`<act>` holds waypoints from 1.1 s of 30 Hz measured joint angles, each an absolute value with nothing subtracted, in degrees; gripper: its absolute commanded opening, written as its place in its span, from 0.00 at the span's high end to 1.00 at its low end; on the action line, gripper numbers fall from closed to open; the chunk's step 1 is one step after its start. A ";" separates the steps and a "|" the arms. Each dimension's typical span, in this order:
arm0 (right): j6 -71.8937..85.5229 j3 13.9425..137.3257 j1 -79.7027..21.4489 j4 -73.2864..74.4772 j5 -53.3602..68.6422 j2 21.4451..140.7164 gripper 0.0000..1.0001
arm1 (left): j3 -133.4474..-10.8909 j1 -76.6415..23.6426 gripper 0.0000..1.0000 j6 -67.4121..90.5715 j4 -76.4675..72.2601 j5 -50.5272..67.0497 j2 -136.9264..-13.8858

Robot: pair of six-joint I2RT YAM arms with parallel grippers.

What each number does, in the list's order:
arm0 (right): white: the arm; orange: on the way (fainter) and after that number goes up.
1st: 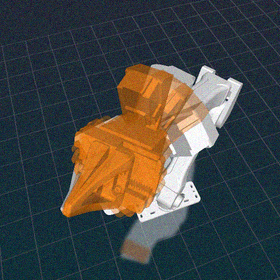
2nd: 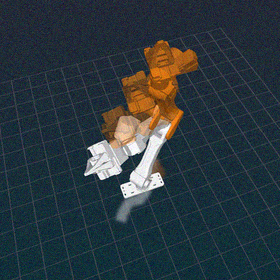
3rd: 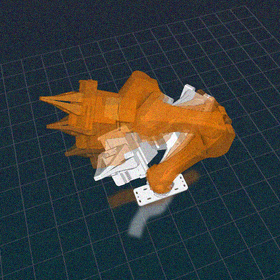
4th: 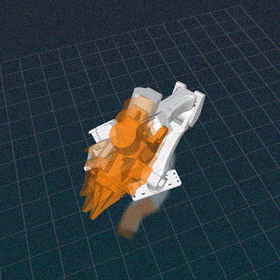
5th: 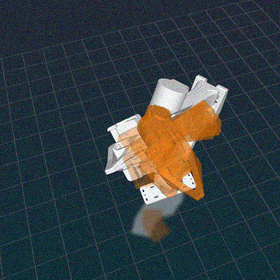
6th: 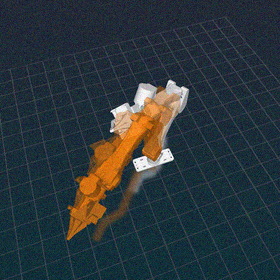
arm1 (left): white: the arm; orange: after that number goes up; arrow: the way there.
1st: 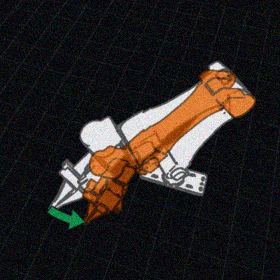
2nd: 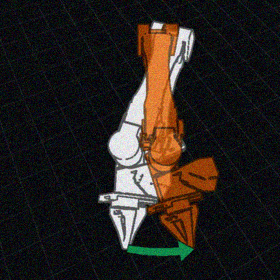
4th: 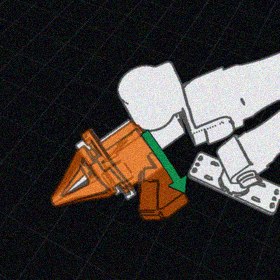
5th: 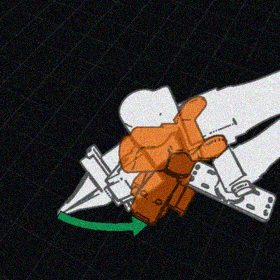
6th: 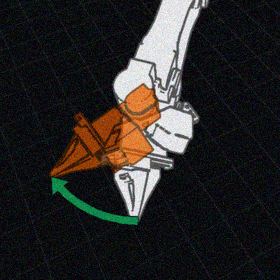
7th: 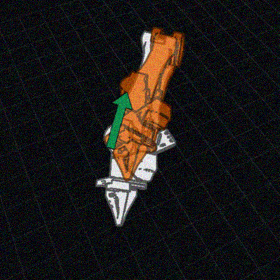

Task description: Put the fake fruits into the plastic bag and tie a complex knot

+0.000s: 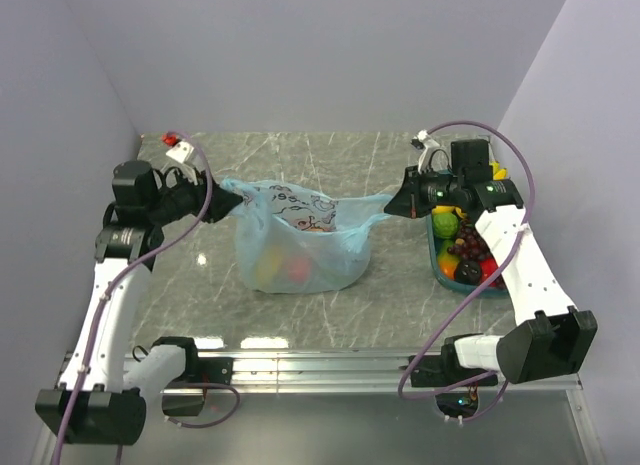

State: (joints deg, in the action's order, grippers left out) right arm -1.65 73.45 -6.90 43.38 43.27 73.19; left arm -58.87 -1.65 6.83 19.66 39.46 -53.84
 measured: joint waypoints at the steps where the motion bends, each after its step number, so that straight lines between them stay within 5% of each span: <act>1: -1.52 73.52 -7.33 43.33 43.83 73.45 1.00 | -60.34 -1.65 0.54 5.78 22.37 41.34 -55.16; 7: -1.28 79.42 -7.90 45.17 48.45 74.85 1.00 | -73.36 -1.56 0.45 -1.65 35.09 47.24 -61.32; 12: -0.95 86.08 -7.90 45.58 53.43 75.83 1.00 | -78.28 -1.54 0.14 -1.54 34.37 48.90 -59.02; 19: -0.08 87.72 -7.90 46.59 58.30 76.23 0.94 | -81.41 -3.66 0.16 2.07 27.81 52.31 -58.22; 23: -1.61 87.70 -7.90 49.41 60.14 76.55 0.89 | -85.89 -14.90 0.17 -2.94 29.71 50.59 -62.63; 33: -2.02 87.64 -7.90 51.11 64.79 76.55 0.97 | -86.59 -39.44 0.18 -9.85 31.88 42.00 -73.43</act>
